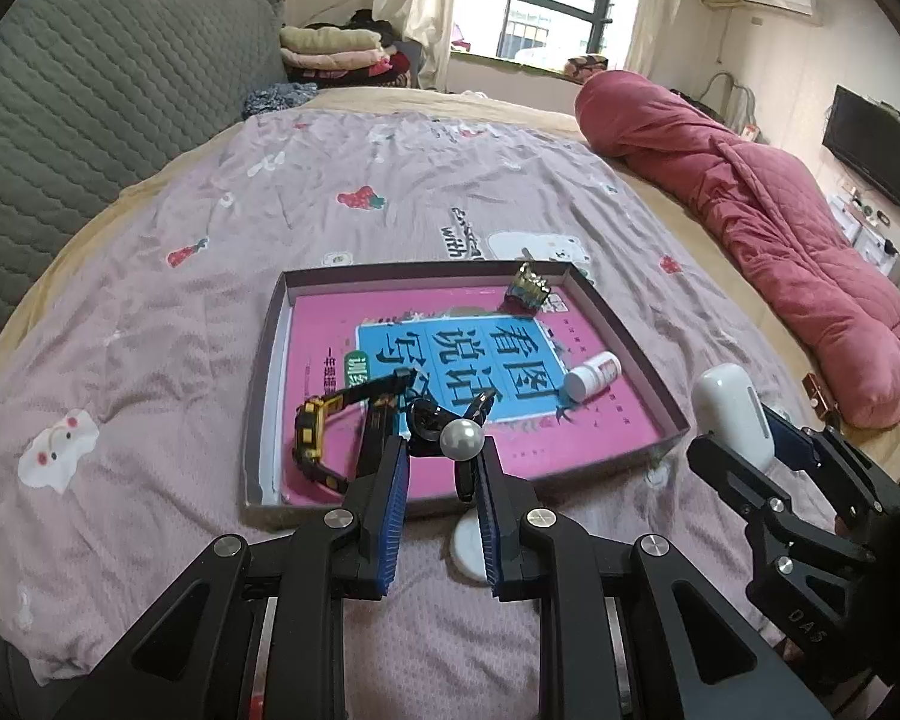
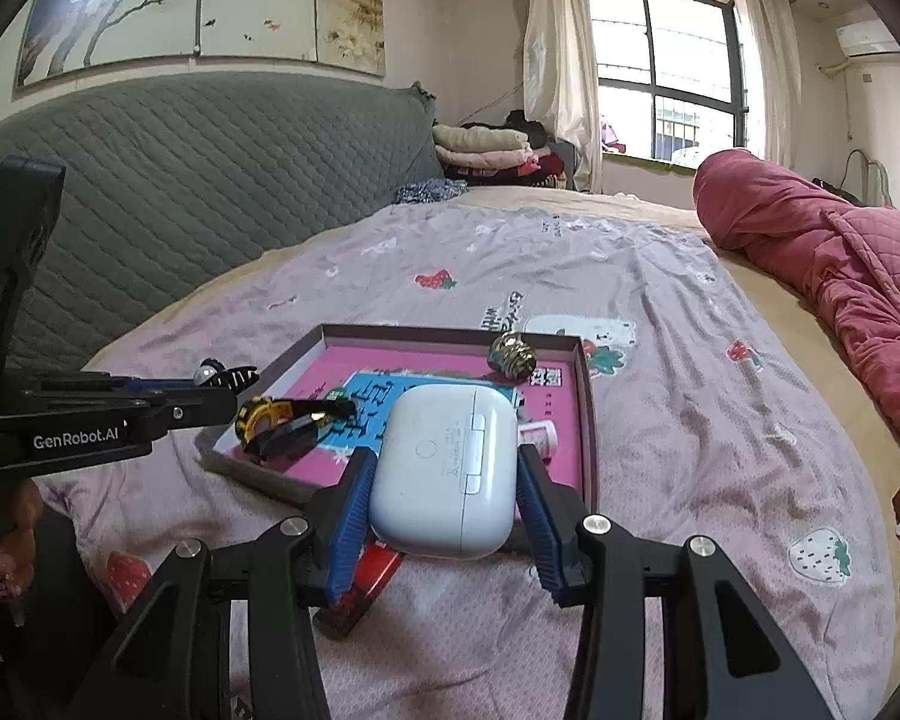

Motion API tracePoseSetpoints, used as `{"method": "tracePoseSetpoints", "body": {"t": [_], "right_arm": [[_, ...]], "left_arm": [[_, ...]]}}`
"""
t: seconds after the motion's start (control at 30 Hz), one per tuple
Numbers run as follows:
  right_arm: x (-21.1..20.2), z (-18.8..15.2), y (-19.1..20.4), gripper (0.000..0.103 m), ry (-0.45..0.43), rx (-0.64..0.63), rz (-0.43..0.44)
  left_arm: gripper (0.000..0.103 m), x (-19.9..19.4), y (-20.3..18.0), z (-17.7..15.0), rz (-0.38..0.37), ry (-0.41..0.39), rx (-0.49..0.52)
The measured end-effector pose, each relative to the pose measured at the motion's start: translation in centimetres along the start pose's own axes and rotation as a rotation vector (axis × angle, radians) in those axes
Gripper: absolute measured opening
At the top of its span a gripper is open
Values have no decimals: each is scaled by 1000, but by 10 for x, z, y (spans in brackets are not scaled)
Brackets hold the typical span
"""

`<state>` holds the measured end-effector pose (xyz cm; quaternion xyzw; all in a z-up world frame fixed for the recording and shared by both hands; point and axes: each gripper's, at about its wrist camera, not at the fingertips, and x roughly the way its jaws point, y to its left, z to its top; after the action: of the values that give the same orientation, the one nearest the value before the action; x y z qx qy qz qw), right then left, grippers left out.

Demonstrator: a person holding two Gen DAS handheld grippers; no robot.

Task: Organize rigid objects
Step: 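Carry the pearl clip over the gray box while the right gripper carries the AirPods case there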

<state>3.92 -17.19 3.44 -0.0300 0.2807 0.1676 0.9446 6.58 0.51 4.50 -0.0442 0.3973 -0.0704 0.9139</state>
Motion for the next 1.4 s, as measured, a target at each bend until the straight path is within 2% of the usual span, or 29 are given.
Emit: {"method": "tracePoseSetpoints", "body": {"t": [0.53,1.03,1.4], "right_arm": [[9,17,-22,47,-55,12,-47],[31,20,-36,47,-51,20,-55],[48,18,-40,47,-17,17,-53]], "left_arm": [[22,25,-6,25,6,-10,1],[22,58,-15,30,10,27,8],[22,84,-19,28,15,73,12]]}}
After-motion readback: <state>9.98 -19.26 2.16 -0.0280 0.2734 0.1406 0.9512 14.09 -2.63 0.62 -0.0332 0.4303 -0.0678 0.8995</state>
